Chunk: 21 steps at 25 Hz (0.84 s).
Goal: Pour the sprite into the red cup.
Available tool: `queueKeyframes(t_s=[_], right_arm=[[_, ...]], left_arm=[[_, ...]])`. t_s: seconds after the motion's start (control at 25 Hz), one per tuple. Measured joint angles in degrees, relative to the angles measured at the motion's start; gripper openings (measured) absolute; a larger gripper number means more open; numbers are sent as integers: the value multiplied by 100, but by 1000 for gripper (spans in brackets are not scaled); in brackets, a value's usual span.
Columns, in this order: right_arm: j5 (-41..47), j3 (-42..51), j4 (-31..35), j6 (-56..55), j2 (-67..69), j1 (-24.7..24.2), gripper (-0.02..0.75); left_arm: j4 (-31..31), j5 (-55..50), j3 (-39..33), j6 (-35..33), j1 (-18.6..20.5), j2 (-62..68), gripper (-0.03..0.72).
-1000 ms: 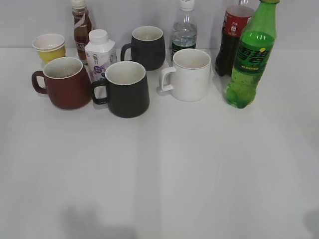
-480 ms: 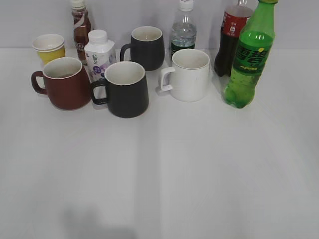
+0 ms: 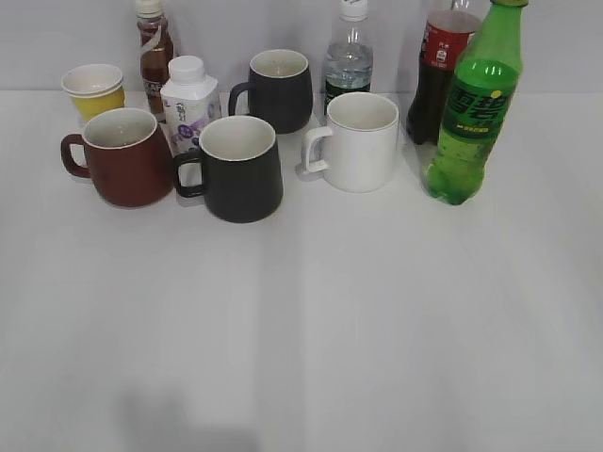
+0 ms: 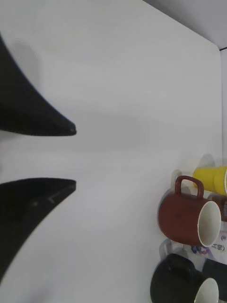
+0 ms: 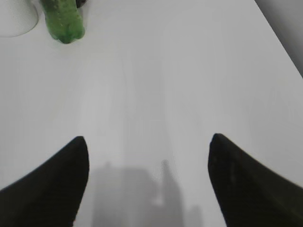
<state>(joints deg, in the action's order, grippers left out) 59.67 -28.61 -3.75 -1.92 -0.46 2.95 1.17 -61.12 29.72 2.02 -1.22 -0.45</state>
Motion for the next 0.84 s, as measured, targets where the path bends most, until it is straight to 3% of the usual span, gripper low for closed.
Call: queueKeyframes(t_s=[0.84], right_arm=[[-5,0,0,6,-1,0,585]], left_arm=[[0,0,0,0,0,0,241]])
